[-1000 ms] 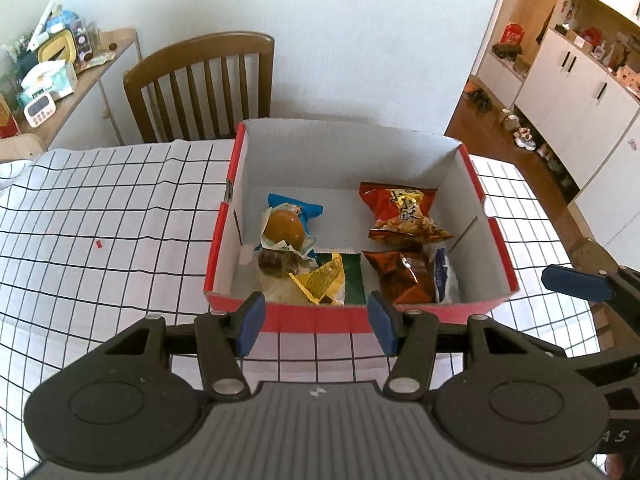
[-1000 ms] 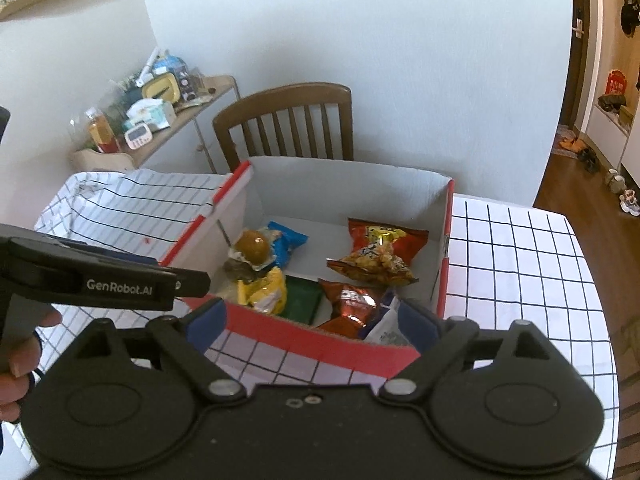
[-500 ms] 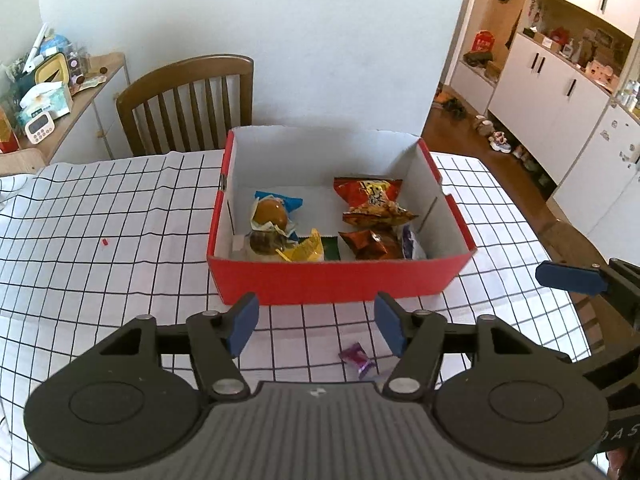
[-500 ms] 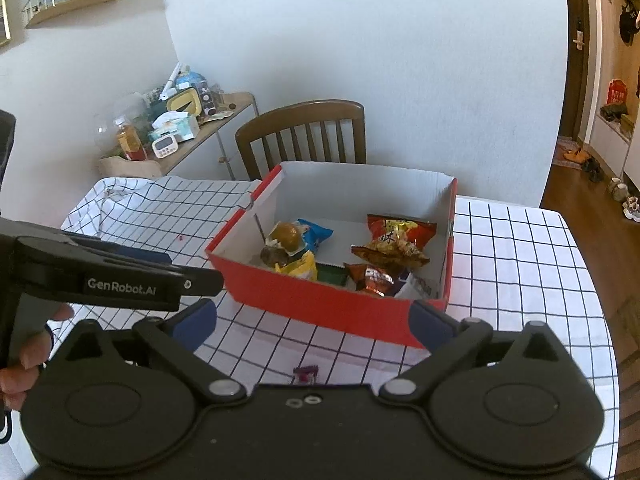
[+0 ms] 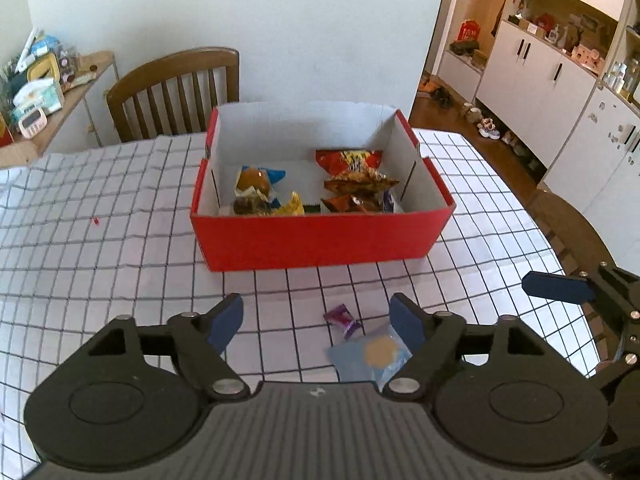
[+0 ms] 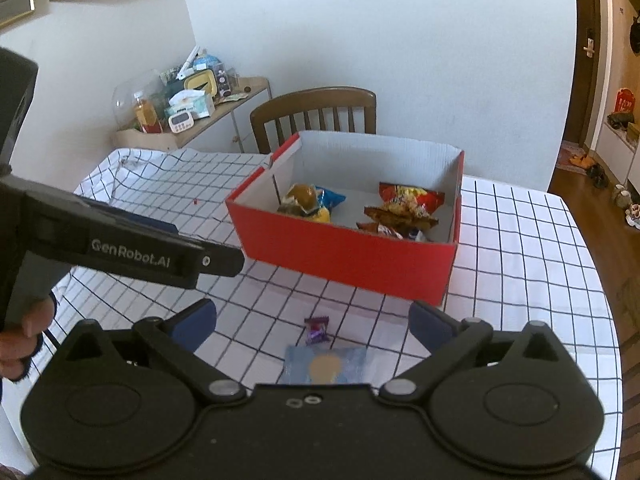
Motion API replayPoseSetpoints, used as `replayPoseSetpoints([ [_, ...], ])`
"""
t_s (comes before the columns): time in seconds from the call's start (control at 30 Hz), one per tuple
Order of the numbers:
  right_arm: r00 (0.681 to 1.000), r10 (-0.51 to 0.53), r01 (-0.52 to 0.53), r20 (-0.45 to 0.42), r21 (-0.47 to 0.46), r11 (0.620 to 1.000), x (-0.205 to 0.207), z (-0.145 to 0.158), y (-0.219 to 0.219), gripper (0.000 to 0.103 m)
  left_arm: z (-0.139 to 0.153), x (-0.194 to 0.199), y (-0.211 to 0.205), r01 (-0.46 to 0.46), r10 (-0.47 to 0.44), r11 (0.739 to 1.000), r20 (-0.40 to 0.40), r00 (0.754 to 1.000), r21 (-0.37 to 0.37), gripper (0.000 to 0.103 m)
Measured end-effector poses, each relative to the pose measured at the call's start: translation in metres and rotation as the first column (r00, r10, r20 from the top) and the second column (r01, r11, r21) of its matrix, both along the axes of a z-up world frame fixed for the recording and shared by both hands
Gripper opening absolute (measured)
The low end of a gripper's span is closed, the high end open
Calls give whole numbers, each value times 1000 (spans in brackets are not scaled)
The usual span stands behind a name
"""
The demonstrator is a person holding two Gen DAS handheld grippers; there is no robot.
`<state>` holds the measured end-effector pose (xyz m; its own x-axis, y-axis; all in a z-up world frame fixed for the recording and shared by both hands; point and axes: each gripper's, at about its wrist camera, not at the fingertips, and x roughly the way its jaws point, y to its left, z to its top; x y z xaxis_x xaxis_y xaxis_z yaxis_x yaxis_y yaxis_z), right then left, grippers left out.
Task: Organize snacks
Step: 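Move both tools back toward the blue cake and purple candy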
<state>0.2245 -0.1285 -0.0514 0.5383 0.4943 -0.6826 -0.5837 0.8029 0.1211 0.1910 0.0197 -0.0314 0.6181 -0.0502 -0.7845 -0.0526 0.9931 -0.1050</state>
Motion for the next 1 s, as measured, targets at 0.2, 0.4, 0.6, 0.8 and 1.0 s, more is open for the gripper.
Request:
replayPoseSetpoints([
  [0.2, 999, -25, 29, 45, -77, 997, -11, -22, -2, 102, -24, 3, 0, -47, 44, 998, -60, 997, -47, 83],
  [0.4, 995, -83, 80, -56, -53, 995, -3, -49, -9, 102, -54, 15, 1, -110, 98, 991, -137, 986, -76, 83],
  [0.6, 993, -58, 51, -106, -60, 997, 3, -75, -2, 102, -78, 35, -3, -128, 106, 987, -212, 972, -95, 83],
  [0.8, 986, 0, -14, -169, -79, 997, 17, -97, 10, 101, -95, 53, -10, -138, 111, 987, -262, 959, -85, 83],
  [1.0, 977, 28, -54, -209, -116, 992, 35, -117, 26, 93, -105, 64, -3, -174, 134, 978, -298, 945, -113, 83],
])
